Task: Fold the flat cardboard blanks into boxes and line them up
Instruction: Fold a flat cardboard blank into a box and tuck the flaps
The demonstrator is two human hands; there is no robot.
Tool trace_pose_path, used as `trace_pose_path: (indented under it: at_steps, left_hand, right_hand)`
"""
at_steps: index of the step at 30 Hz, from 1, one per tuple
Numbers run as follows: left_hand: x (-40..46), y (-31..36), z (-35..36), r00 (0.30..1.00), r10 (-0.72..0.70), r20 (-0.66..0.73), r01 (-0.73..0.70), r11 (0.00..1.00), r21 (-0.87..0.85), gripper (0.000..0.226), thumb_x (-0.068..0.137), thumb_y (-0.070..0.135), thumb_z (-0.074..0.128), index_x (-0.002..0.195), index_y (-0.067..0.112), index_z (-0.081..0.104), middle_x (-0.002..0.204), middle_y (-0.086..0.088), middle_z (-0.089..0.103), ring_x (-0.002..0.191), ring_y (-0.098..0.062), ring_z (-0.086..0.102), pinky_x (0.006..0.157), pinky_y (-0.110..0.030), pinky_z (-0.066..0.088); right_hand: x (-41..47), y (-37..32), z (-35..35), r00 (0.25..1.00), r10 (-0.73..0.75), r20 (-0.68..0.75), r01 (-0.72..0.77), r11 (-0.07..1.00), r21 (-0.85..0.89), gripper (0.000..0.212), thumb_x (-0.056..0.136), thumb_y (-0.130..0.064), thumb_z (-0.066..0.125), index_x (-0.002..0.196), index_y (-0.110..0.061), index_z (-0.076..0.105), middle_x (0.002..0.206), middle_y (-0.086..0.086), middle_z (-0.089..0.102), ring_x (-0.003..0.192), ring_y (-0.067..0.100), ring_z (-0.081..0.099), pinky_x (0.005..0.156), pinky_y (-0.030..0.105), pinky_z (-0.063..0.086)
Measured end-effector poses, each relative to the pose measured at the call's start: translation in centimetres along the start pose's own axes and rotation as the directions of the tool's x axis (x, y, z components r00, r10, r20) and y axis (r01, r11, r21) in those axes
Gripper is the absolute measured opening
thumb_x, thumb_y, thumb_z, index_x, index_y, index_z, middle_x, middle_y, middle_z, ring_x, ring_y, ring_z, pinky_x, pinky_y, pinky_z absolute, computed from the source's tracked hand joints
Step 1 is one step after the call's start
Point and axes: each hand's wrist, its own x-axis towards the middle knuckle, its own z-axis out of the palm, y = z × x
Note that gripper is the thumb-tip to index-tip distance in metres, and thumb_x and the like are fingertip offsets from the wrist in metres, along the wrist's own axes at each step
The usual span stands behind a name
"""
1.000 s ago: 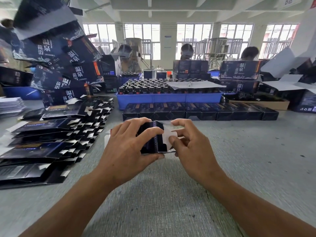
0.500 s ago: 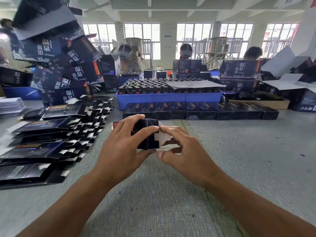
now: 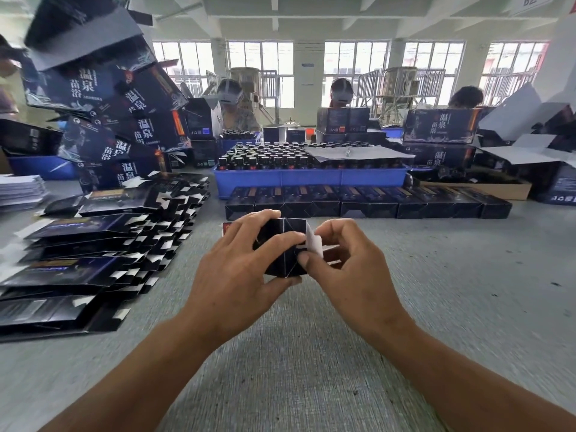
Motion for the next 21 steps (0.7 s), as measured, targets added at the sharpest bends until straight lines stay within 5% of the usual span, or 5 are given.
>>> trace_pose_path:
  at_steps: [5,13,21]
  left_hand:
    - [0.0,-0.2,0.0,0.998,-0.060,-0.022,0.060,0.998,-0.030,0.085,0.073,0.051,0.076,0.147,0.029,0.041,0.143,0.002,0.049,0.128,-0.021,0.048,0.090,-0.037,0.051]
    - [0.0,0.8,0.3,0.994,-0.105,0.006,0.105,0.994,-0.024,0.102,0.072,0.057,0.078,0.154,0.025,0.027,0.144,0.005,0.049,0.129,-0.012,0.043,0.088,-0.024,0.043]
    - [0.1,1.4,0.3,0.997,-0.072,-0.015,0.072,0.997,-0.038,0.096,0.072,0.059,0.071,0.151,0.019,0.035,0.144,0.004,0.049,0.131,-0.011,0.040,0.097,-0.025,0.039]
  right_hand:
    - [0.0,-0.4,-0.1,0.995,0.003,0.095,-0.007,0.999,0.046,0.035,0.093,-0.015,0.067,0.124,-0.031,0.065,0.110,-0.018,0.069,0.097,-0.003,0.066,0.075,0.015,0.057]
    - [0.4,0.0,-0.1,0.990,0.112,0.089,-0.124,0.981,0.152,0.016,0.093,-0.027,0.069,0.106,-0.035,0.065,0.094,-0.014,0.072,0.087,-0.005,0.068,0.069,0.010,0.053]
    - [0.5,0.1,-0.2,0.989,0.144,0.023,-0.146,0.982,0.116,0.010,0.090,-0.023,0.073,0.095,-0.030,0.069,0.081,-0.016,0.073,0.078,-0.006,0.067,0.063,0.007,0.048]
